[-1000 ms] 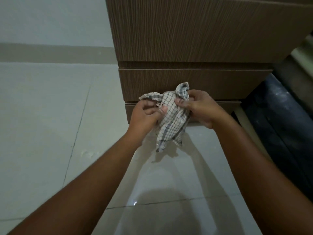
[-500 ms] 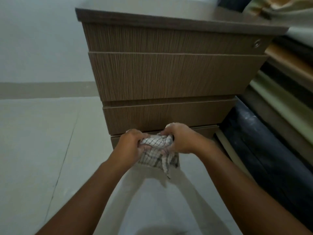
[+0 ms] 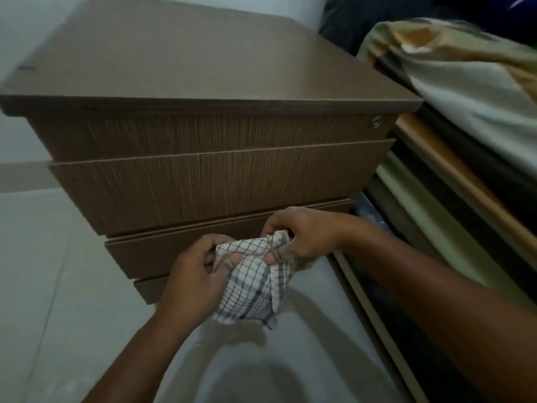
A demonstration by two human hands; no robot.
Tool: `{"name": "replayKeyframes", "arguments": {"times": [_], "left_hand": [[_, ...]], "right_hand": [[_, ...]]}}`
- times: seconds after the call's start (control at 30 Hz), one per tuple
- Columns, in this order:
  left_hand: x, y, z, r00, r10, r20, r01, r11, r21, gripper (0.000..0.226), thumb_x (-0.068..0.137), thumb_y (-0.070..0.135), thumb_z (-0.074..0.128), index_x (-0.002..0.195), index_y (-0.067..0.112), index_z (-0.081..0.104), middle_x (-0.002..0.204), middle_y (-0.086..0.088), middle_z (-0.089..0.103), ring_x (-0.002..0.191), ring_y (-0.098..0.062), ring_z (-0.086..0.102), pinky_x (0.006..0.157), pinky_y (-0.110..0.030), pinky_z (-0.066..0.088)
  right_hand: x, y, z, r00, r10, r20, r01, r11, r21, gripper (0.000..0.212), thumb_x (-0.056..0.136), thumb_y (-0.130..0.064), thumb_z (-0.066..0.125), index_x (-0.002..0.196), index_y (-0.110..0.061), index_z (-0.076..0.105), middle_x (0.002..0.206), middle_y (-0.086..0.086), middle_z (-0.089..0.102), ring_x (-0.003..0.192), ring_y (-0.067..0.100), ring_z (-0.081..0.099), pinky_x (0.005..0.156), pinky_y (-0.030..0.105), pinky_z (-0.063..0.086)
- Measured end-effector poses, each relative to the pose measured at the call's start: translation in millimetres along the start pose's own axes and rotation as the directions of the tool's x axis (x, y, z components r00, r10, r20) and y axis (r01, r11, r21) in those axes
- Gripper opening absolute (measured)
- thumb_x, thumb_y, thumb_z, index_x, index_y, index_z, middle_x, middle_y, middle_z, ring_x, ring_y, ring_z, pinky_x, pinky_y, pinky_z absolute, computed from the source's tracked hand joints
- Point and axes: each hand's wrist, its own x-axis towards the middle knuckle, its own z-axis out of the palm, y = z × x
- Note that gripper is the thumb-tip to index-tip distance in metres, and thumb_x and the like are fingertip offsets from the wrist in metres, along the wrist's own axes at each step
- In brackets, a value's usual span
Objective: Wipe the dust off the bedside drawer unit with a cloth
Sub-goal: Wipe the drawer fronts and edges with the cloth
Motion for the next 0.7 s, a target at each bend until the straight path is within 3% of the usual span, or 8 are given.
{"name": "replayKeyframes", "arguments": {"times": [0.07, 0.17, 0.33, 0.43, 0.53, 0.6, 0.67, 0.7], "left_hand": [[-2, 41, 6, 0.995, -0.085, 0.055, 0.092, 0.987, -0.134, 0.020, 0.092, 0.013, 0.070, 0.106, 0.026, 0.067, 0.094, 0.009, 0.077, 0.088, -0.004, 0.074, 0.067, -0.021, 0.061], [3, 125, 12, 0.975, -0.083, 0.205, 0.137, 0.956, -0.261, 0.030, 0.088, 0.005, 0.072, 0.114, 0.019, 0.063, 0.102, 0.003, 0.078, 0.089, -0.011, 0.076, 0.068, -0.026, 0.062], [54, 270, 20, 0.983, -0.082, 0.164, 0.114, 0.974, -0.197, 0.033, 0.088, 0.012, 0.075, 0.114, 0.023, 0.058, 0.103, 0.002, 0.076, 0.088, -0.009, 0.076, 0.072, -0.033, 0.064], [97, 324, 30, 0.983, -0.120, 0.142, 0.137, 0.984, -0.117, 0.033, 0.089, 0.017, 0.074, 0.114, 0.024, 0.054, 0.106, 0.001, 0.073, 0.088, -0.014, 0.075, 0.070, -0.039, 0.066], [135, 341, 46, 0.968, -0.206, 0.146, 0.217, 0.974, -0.064, 0.036, 0.089, 0.016, 0.075, 0.117, 0.018, 0.053, 0.107, -0.003, 0.072, 0.088, -0.018, 0.075, 0.072, -0.047, 0.065], [153, 339, 58, 0.979, -0.177, 0.096, 0.177, 0.984, 0.015, 0.037, 0.088, 0.018, 0.076, 0.118, 0.018, 0.054, 0.109, -0.001, 0.070, 0.092, -0.017, 0.073, 0.079, -0.045, 0.064], [162, 332, 67, 0.995, -0.077, 0.058, 0.061, 0.967, 0.248, 0.044, 0.092, 0.022, 0.072, 0.130, 0.017, 0.052, 0.117, 0.004, 0.062, 0.105, -0.014, 0.064, 0.094, -0.036, 0.058], [164, 327, 71, 0.998, -0.014, 0.060, -0.013, 0.905, 0.426, 0.052, 0.095, 0.024, 0.067, 0.141, 0.012, 0.046, 0.128, 0.000, 0.057, 0.119, -0.018, 0.057, 0.103, -0.033, 0.050]], "right_hand": [[-26, 0, -19, 0.999, 0.004, -0.053, 0.002, 0.992, 0.124, 0.028, 0.081, -0.041, 0.078, 0.103, -0.033, 0.062, 0.105, -0.008, 0.066, 0.095, 0.008, 0.066, 0.085, 0.039, 0.060], [-76, -7, -64, 0.983, 0.026, -0.182, 0.042, 0.933, 0.358, 0.023, 0.083, -0.026, 0.079, 0.101, -0.020, 0.066, 0.097, 0.006, 0.073, 0.088, 0.017, 0.073, 0.075, 0.038, 0.063], [-134, -23, -162, 0.889, 0.213, -0.406, 0.155, 0.693, 0.704, 0.040, 0.078, -0.022, 0.080, 0.112, -0.010, 0.063, 0.100, 0.009, 0.076, 0.092, 0.022, 0.075, 0.080, 0.037, 0.060], [-130, -26, -210, 0.785, 0.365, -0.501, 0.145, 0.678, 0.721, 0.049, 0.078, -0.024, 0.084, 0.118, -0.016, 0.057, 0.102, 0.005, 0.075, 0.089, 0.017, 0.075, 0.080, 0.038, 0.062], [-106, -11, -238, 0.723, 0.469, -0.508, 0.025, 0.716, 0.697, 0.055, 0.073, -0.037, 0.086, 0.117, -0.025, 0.056, 0.104, -0.001, 0.073, 0.090, 0.014, 0.074, 0.080, 0.039, 0.063], [-89, -3, -245, 0.693, 0.502, -0.518, -0.063, 0.758, 0.650, 0.058, 0.072, -0.042, 0.084, 0.120, -0.026, 0.056, 0.109, -0.002, 0.069, 0.096, 0.016, 0.070, 0.086, 0.041, 0.061], [-78, 0, -248, 0.657, 0.514, -0.551, -0.194, 0.822, 0.536, 0.061, 0.082, -0.037, 0.077, 0.134, -0.019, 0.051, 0.124, 0.004, 0.064, 0.112, 0.021, 0.063, 0.100, 0.039, 0.054], [-73, 0, -247, 0.648, 0.503, -0.572, -0.280, 0.856, 0.435, 0.065, 0.088, -0.032, 0.071, 0.144, -0.012, 0.042, 0.138, 0.010, 0.056, 0.126, 0.025, 0.055, 0.109, 0.038, 0.046]]}}
